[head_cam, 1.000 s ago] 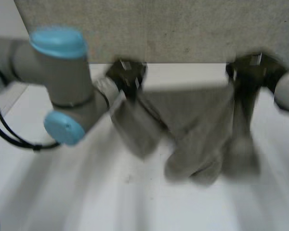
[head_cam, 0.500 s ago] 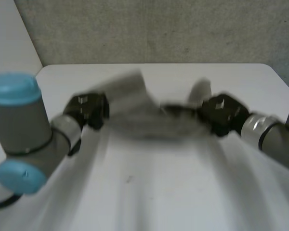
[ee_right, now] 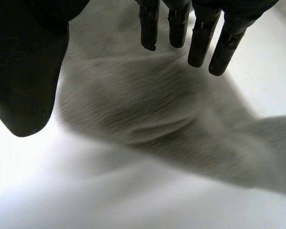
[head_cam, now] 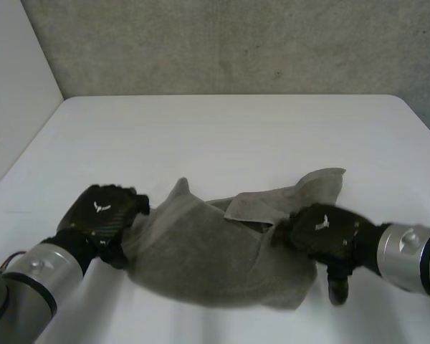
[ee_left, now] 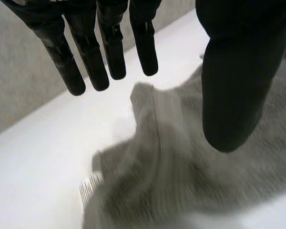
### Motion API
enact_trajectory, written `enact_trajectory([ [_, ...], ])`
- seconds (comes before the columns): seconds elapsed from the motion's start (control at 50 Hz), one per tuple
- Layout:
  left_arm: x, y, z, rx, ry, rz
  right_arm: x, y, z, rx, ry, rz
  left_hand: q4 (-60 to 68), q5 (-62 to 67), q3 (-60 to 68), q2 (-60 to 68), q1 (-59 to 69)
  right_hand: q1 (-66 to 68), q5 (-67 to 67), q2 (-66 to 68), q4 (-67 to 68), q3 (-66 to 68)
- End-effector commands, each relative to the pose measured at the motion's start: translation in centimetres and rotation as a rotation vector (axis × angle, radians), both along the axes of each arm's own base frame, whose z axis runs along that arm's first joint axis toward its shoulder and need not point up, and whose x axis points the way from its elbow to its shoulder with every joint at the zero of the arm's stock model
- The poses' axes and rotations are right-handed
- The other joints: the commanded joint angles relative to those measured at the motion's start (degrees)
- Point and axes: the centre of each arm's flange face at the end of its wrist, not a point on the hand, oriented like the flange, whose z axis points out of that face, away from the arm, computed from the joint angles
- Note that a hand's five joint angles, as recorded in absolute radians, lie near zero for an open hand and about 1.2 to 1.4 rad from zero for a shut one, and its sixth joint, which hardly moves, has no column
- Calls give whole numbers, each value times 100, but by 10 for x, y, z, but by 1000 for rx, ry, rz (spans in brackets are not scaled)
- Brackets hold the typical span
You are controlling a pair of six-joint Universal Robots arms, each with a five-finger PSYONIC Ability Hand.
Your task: Fold the towel.
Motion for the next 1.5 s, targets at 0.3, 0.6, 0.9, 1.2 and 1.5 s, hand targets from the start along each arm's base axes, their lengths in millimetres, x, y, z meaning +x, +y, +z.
enact_trajectory([
  [0.3,-67,-89,4,-86,45,-89,63,-33,18,-271,-148,142,-121,-94,-125,-118,-137,290,277,219,137,232],
  [0.6,-98,-128,-62,113,-60,-185,107,-31,-46,-385,63,364,-70,-43,-75,-68,-87,324,311,252,170,266],
  [0.9,-97,-121,-91,134,-207,-284,114,-61,-74,-538,223,359,3731,3758,3727,3734,3715,4866,4852,4794,4712,4807],
  [1.2,-86,-205,90,-569,86,176,84,-181,120,-917,-439,-374,5075,5102,5070,5077,5058,6677,6663,6605,6523,6618],
  [1.5,-30,-207,140,-558,361,345,37,-191,115,-677,-500,-460,5075,5102,5070,5077,5058,6677,6663,6605,6523,6618],
])
